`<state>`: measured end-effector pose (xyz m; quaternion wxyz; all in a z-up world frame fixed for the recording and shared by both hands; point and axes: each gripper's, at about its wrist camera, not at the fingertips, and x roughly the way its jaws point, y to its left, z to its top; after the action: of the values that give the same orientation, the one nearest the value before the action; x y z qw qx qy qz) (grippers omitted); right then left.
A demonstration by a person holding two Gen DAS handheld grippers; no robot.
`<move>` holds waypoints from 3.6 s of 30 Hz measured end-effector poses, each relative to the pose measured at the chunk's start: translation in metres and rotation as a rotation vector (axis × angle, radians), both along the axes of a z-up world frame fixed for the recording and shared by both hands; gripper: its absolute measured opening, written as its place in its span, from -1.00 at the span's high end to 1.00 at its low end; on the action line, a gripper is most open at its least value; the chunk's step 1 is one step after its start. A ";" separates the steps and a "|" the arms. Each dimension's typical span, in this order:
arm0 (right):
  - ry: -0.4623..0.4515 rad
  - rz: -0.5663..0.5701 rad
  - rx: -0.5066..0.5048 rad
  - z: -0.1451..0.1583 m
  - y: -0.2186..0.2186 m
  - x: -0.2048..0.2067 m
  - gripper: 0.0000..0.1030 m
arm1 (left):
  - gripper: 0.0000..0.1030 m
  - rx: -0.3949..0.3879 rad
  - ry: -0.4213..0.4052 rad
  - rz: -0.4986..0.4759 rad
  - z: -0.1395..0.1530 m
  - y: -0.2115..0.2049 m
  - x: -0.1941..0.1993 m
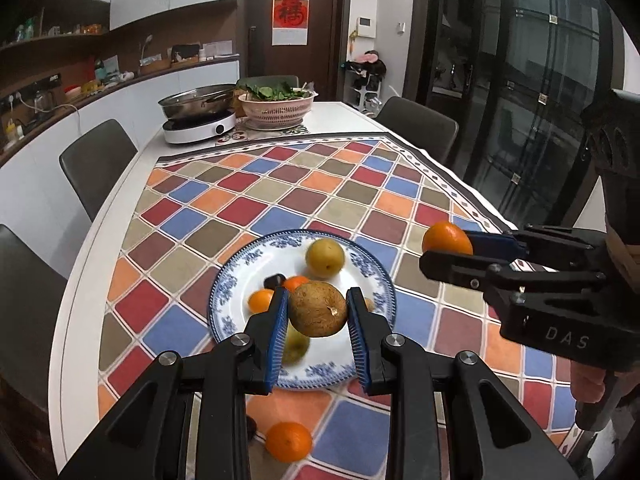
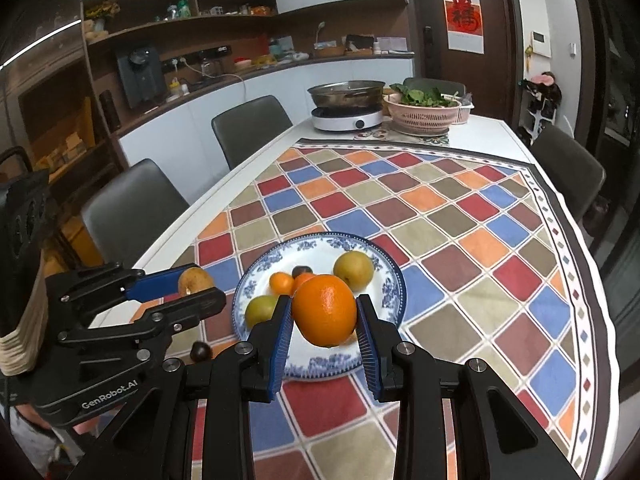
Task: Organize fruits
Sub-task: 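Carry the kiwi onto the plate with the left gripper while the right gripper carries the orange there, then open both grippers over the plate and withdraw toward the remaining fruits, then grasp the dark plum with the left gripper while the right gripper grasps the last mandarin orange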
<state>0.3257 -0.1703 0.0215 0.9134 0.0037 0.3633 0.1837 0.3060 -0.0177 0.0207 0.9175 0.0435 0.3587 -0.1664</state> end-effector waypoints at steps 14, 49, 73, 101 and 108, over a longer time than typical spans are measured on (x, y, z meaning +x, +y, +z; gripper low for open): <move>0.131 0.000 -0.005 -0.042 0.007 0.063 0.37 | 0.43 0.031 0.088 -0.062 -0.037 -0.002 0.074; 0.156 -0.019 -0.008 -0.069 0.010 0.075 0.23 | 0.11 0.038 0.102 0.022 -0.030 0.005 0.081; -0.029 0.023 0.016 0.011 0.039 -0.008 0.04 | -0.06 0.019 -0.067 0.076 0.037 0.045 -0.018; 0.096 0.154 -0.109 -0.045 0.117 -0.052 0.04 | -0.25 0.118 -0.043 0.035 -0.021 0.105 -0.078; 0.151 0.177 -0.171 -0.069 0.129 -0.053 0.04 | -0.25 0.174 -0.016 -0.099 -0.043 0.105 -0.072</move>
<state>0.2731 -0.0408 -0.0475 0.8607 -0.0923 0.4442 0.2310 0.2338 0.0875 -0.0220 0.9037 0.1421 0.3618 -0.1793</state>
